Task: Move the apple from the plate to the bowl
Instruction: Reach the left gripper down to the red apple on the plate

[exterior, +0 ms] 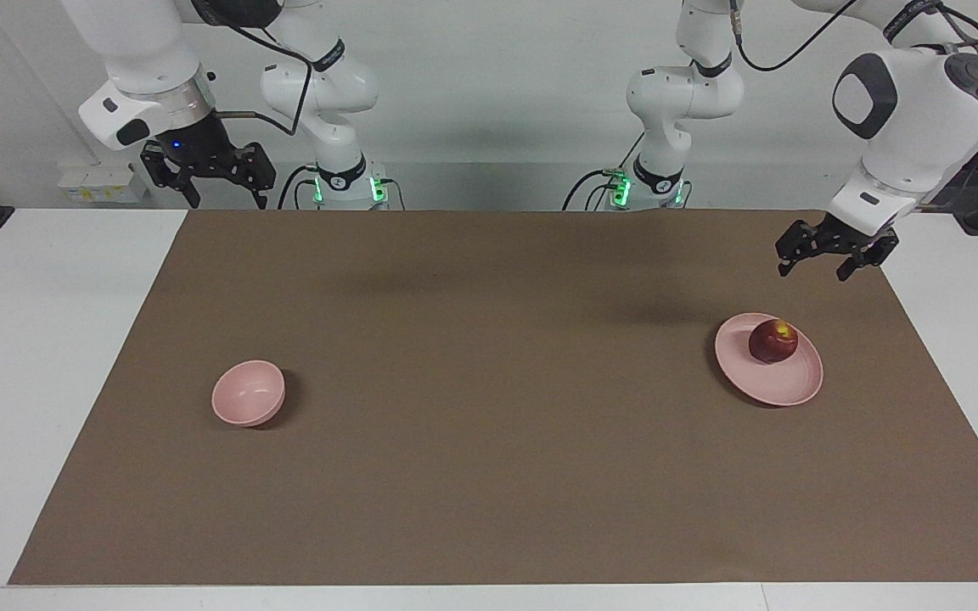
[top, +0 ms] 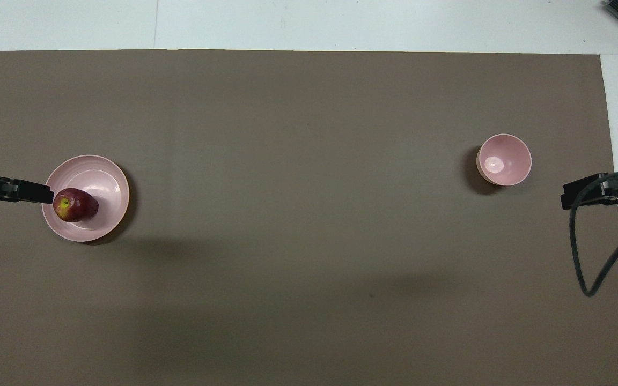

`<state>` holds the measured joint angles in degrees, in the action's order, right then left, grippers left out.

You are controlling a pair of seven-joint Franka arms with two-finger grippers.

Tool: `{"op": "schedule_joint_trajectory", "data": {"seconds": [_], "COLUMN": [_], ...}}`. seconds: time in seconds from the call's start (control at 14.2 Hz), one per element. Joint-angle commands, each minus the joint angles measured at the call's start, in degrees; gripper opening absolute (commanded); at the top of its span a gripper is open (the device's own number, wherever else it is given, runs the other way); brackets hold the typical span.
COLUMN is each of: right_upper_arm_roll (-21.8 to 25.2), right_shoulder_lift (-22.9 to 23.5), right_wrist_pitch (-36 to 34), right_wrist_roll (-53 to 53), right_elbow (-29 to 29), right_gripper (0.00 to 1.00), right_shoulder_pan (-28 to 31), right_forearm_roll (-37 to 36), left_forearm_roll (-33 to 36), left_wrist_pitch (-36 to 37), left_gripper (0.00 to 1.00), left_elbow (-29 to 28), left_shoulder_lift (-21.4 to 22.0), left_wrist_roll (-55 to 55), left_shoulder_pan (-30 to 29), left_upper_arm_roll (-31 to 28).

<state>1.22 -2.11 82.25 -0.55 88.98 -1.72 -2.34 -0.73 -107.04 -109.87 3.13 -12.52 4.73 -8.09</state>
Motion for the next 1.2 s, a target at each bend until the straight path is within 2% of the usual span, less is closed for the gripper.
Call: {"op": "schedule_joint_trajectory", "data": {"seconds": [0.0,0.28,0.49,0.85,1.06,1.13], "right_upper_arm_roll": [0.1,-1.48,-3.23,-5.79,-5.88,-5.88], "right_shoulder_lift": [0.61,-0.44,-0.36,0.43,2.27,3.06], "right_wrist_pitch": [0.46,3.35,3.89,6.78,9.15,10.47], "right_wrist_roll": [1.16,-4.44,-10.76,-27.46,-34.59,-36.35], "right_elbow": [-0.83,1.27,2.16,4.36,4.8,4.8], "right_gripper": [1.0,1.0,1.0,1.0,1.0,1.0], "right_shoulder_pan": [1.11,-0.04,-0.04,-0.47,-2.93,-3.63], "right_forearm_roll": [1.73,2.25,4.89,13.75,17.71,19.55], "left_forearm_roll": [-1.47,-6.65,-8.58,-10.96,-11.75,-14.19], "left_wrist_pitch": [-6.15,-11.42,-16.34,-20.22,-24.69,-25.93], "left_gripper": [1.0,1.0,1.0,1.0,1.0,1.0], "left_elbow": [-6.92,-10.97,-13.17,-15.11,-15.2,-15.2], "left_shoulder_lift": [2.5,1.54,-1.09,-3.56,-6.11,-6.98], "left_wrist_roll": [-1.45,-10.14,-10.77,-13.49,-13.59,-13.67], "left_shoulder_pan": [-0.95,-3.68,-3.77,-5.43,-5.53,-5.53], "left_upper_arm_roll": [0.1,-0.08,-0.52,-0.69,-0.69,-0.69]}}
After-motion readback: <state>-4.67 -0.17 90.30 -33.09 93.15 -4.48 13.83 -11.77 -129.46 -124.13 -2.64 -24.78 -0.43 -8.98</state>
